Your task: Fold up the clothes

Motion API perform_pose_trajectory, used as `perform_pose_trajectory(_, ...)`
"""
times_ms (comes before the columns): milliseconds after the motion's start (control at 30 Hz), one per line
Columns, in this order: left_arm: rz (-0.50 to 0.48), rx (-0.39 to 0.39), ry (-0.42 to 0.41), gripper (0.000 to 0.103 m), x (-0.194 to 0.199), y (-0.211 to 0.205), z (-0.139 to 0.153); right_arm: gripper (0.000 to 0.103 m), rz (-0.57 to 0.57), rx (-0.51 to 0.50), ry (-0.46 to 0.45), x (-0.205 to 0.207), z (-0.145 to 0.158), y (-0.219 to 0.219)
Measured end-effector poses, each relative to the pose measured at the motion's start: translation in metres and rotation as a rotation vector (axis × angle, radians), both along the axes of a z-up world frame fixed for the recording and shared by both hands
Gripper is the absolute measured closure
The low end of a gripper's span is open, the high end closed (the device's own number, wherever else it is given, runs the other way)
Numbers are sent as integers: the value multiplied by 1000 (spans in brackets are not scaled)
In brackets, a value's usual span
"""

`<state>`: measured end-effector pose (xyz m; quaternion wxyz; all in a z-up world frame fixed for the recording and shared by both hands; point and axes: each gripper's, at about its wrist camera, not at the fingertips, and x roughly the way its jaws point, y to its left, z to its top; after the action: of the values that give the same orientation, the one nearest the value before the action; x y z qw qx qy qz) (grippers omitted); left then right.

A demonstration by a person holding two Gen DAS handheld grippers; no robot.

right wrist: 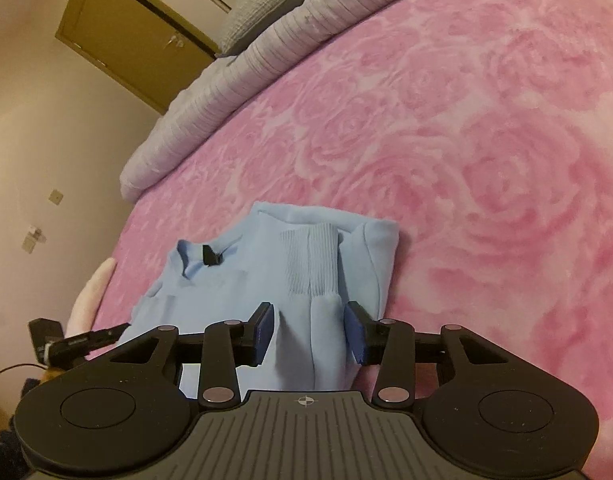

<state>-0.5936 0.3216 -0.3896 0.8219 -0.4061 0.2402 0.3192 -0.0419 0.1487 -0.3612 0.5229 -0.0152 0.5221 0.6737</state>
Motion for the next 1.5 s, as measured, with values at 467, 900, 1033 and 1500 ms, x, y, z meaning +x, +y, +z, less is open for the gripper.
perform_pose_trajectory(467,16,82,-46,98,-12,-14,11,94,60,131,-179,-31,24,-2)
perform_pose_trajectory(900,107,339,-64,98,16,7,47,95,-18,246,-509,-59,50,26)
perform_pose_trajectory(1033,104,367,-6,98,32,17,37,95,-28,222,-518,-61,36,41)
perform_pose_trajectory(1500,227,272,168,89,9,19,17,42,-259,11,-588,-42,34,32)
